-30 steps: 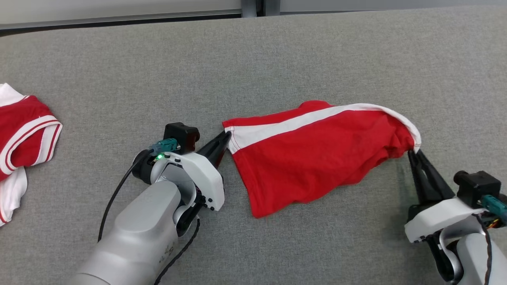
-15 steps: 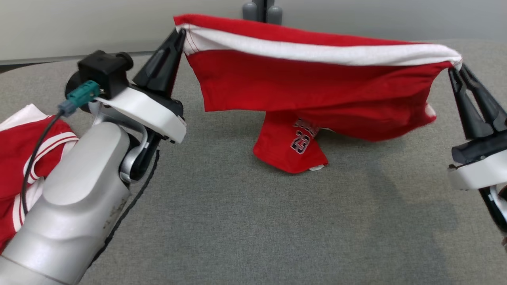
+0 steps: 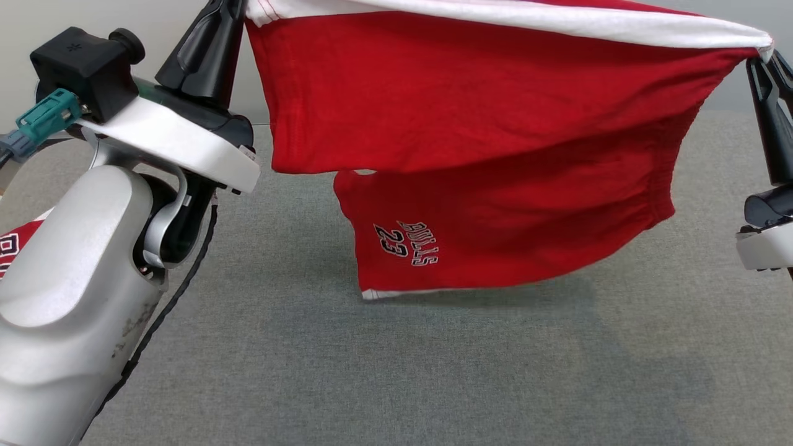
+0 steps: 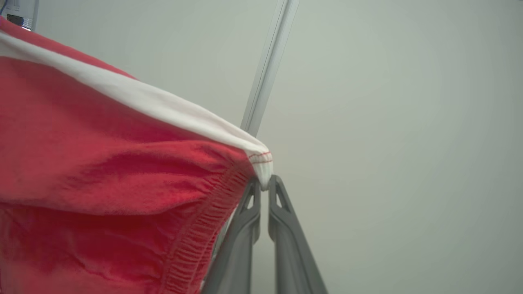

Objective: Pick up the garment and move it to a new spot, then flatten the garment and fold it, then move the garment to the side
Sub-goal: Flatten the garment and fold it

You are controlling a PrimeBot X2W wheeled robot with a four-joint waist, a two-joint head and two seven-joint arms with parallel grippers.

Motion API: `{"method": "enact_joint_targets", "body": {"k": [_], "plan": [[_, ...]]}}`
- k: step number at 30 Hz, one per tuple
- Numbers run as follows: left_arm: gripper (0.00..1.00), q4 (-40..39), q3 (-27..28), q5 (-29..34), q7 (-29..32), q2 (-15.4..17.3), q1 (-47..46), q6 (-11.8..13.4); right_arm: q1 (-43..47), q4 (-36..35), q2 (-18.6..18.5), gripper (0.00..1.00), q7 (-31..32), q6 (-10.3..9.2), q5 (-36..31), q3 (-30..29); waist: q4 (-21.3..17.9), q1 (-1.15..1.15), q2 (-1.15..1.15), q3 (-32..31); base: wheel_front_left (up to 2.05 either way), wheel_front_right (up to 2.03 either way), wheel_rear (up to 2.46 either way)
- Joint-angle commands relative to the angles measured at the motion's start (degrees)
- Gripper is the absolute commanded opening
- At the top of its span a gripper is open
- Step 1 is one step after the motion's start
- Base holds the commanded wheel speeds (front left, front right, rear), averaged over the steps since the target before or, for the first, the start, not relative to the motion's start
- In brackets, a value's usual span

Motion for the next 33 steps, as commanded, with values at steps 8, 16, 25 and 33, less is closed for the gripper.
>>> {"method": "enact_joint_targets", "body": {"k": [8, 16, 25, 33], "plan": [[0.00, 3.2, 0.8, -2.5, 1.6, -1.7, -3.3, -1.1, -2.7, 1.0, 1.1, 0.00, 0.9, -0.06, 1.6, -0.2, 0.4, 0.00, 0.00, 4.2, 0.00, 0.00, 0.00], [0.00, 17.4, 2.0, -2.2, -1.0, -5.8, -15.5, -4.0, -16.9, 10.1, 3.7, 0.00, -1.3, -0.06, 3.2, 3.9, -1.0, 0.00, 0.00, 8.3, 0.00, 0.00, 0.00], [0.00, 35.3, 4.7, -2.8, -4.8, -10.1, -24.8, -7.3, -34.6, 32.0, 10.5, 0.00, -8.4, -0.04, 4.9, 13.4, -3.7, 0.00, 0.00, 10.7, 0.00, 0.00, 0.00], [0.00, 48.0, 7.6, -3.1, -5.5, -14.4, -17.4, -9.8, -35.3, 55.0, 18.5, 0.00, -16.9, -0.04, 6.7, 19.3, -3.5, 0.00, 0.00, 14.2, 0.00, 0.00, 0.00]]}}
